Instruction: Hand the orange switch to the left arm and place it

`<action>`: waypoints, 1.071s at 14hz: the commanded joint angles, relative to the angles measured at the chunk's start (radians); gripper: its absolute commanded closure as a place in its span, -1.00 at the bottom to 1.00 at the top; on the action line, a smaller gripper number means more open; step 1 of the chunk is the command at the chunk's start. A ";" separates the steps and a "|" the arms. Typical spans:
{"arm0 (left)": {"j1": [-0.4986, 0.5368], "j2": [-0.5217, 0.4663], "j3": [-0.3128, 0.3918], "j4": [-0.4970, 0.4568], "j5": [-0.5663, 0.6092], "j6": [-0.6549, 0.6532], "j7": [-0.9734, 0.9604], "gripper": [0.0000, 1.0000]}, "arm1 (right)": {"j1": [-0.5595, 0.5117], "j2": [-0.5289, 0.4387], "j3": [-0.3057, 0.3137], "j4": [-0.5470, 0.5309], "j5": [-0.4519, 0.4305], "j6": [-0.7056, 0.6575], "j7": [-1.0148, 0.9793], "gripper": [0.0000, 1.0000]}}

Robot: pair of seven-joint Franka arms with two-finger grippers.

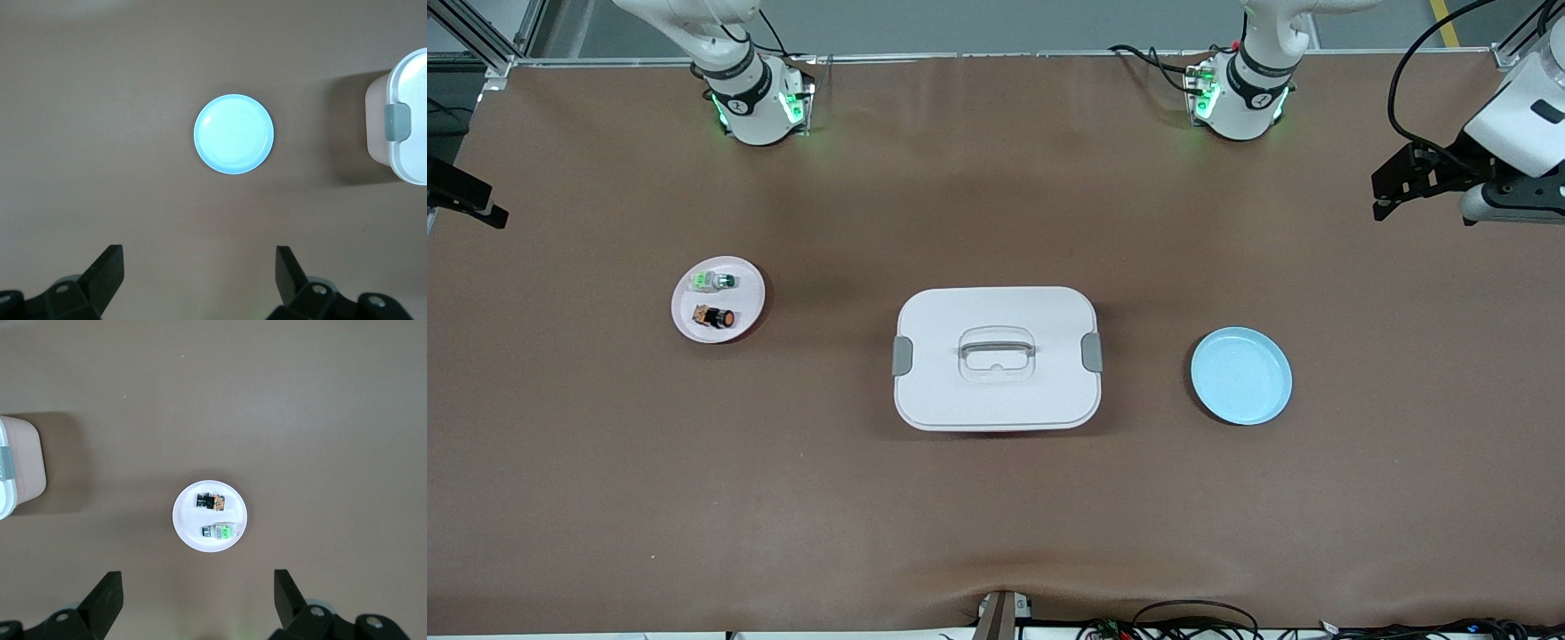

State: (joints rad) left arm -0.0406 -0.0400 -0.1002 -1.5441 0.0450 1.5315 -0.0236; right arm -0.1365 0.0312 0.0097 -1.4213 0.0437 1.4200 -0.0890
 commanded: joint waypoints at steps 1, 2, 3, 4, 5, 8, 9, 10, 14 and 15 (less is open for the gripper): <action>0.007 0.000 -0.003 0.016 -0.011 -0.021 -0.006 -1.00 | 0.002 -0.030 -0.002 -0.028 0.012 0.011 -0.003 -1.00; 0.008 0.005 -0.003 0.018 -0.011 -0.021 -0.002 -1.00 | 0.002 -0.030 -0.002 -0.028 0.012 0.011 -0.003 -1.00; 0.007 0.006 -0.003 0.018 -0.011 -0.021 -0.004 -1.00 | 0.002 -0.030 -0.004 -0.028 0.012 0.011 -0.003 -1.00; 0.007 0.008 -0.003 0.018 -0.007 -0.021 -0.005 -1.00 | 0.002 -0.030 -0.004 -0.028 0.012 0.011 -0.003 -1.00; 0.005 0.008 -0.001 0.018 -0.002 -0.022 -0.006 -1.00 | 0.002 -0.030 -0.004 -0.028 0.012 0.011 -0.003 -1.00; 0.004 0.006 -0.004 0.018 -0.002 -0.022 -0.004 -1.00 | 0.002 -0.030 -0.002 -0.028 0.012 0.013 -0.003 -1.00; 0.001 0.006 -0.007 0.016 0.000 -0.022 -0.007 -1.00 | 0.002 -0.030 -0.002 -0.028 0.012 0.013 -0.003 -1.00; 0.001 0.008 -0.010 0.013 -0.002 -0.022 -0.007 -1.00 | 0.002 -0.030 -0.004 -0.028 0.012 0.013 -0.003 -1.00; 0.005 0.006 -0.010 0.004 -0.005 -0.022 -0.004 -1.00 | 0.002 -0.030 -0.002 -0.028 0.012 0.013 -0.003 -1.00; 0.005 0.006 -0.010 0.002 -0.005 -0.021 -0.004 -1.00 | 0.000 -0.030 -0.002 -0.028 0.012 0.011 -0.003 -1.00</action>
State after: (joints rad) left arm -0.0403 -0.0336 -0.1054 -1.5471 0.0450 1.5254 -0.0236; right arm -0.1365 0.0296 0.0098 -1.4218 0.0437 1.4206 -0.0890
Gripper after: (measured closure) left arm 0.000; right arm 0.000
